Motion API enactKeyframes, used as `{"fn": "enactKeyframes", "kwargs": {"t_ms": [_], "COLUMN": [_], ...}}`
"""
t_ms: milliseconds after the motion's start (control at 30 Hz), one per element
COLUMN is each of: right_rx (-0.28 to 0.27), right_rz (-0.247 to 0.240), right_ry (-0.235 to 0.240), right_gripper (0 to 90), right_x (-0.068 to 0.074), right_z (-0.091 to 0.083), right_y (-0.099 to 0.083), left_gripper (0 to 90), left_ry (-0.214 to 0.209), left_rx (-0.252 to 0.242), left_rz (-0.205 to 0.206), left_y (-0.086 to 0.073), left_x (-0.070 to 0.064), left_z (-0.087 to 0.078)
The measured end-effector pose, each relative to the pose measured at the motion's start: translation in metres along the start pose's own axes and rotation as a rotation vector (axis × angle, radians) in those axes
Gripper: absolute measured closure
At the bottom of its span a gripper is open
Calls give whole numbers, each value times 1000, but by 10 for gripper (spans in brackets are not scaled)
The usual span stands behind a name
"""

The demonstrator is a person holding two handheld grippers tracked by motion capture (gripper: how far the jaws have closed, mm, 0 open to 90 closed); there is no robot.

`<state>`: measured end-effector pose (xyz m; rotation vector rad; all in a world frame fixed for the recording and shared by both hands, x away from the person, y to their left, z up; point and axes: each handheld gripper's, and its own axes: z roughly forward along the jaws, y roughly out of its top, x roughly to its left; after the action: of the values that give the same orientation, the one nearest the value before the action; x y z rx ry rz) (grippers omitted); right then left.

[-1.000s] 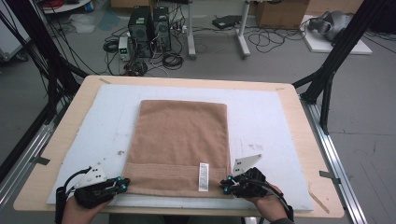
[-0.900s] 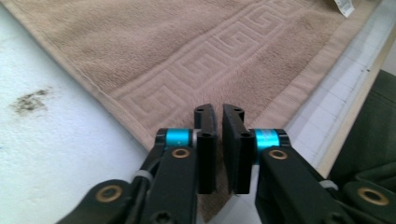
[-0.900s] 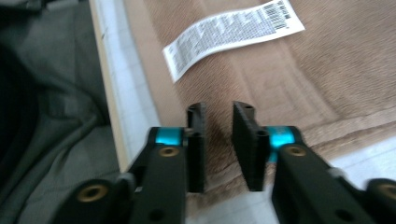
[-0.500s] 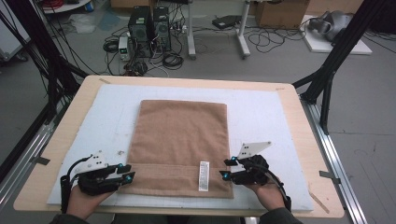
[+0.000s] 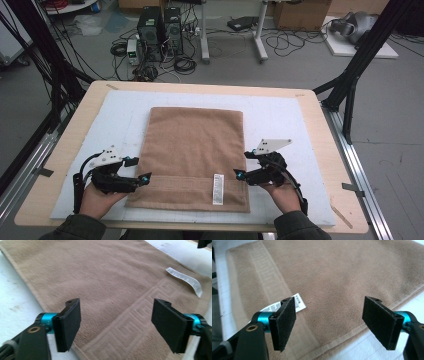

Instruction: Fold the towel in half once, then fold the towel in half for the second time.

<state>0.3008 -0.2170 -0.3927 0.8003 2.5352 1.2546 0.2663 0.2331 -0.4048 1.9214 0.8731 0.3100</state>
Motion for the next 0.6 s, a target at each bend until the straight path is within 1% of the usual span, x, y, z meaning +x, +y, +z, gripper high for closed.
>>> {"fn": "enactKeyframes", "kwargs": {"t_ms": [67, 100, 200, 367, 400, 467, 500, 567, 600], "right_rx": [-1, 4, 10, 29, 30, 29, 30, 37, 42], "right_rz": [6, 13, 9, -1, -1, 3, 2, -1, 2], "right_ry": [0, 6, 10, 15, 14, 16, 15, 7, 9], "right_gripper": [258, 252, 252, 252, 252, 252, 252, 252, 252], "right_x": [-1, -1, -1, -2, -3, -6, -8, -13, -16], "right_z": [2, 7, 11, 13, 13, 12, 12, 12, 13], "right_y": [0, -1, 0, 3, 3, 4, 5, 7, 9], "left_gripper": [236, 236, 237, 241, 244, 244, 244, 245, 246], "left_ry": [0, 4, 5, 9, 18, 24, 24, 34, 34], "left_rx": [-4, -7, -1, 2, 3, 7, 7, 8, 8], "left_rz": [4, 5, 15, 8, 10, 13, 13, 5, 5], "left_y": [1, 2, 3, 3, 3, 4, 4, 7, 7], "left_x": [1, 1, 2, 7, 8, 12, 12, 18, 18], "left_z": [0, -1, -2, -4, -4, -2, -2, 0, 0]}}
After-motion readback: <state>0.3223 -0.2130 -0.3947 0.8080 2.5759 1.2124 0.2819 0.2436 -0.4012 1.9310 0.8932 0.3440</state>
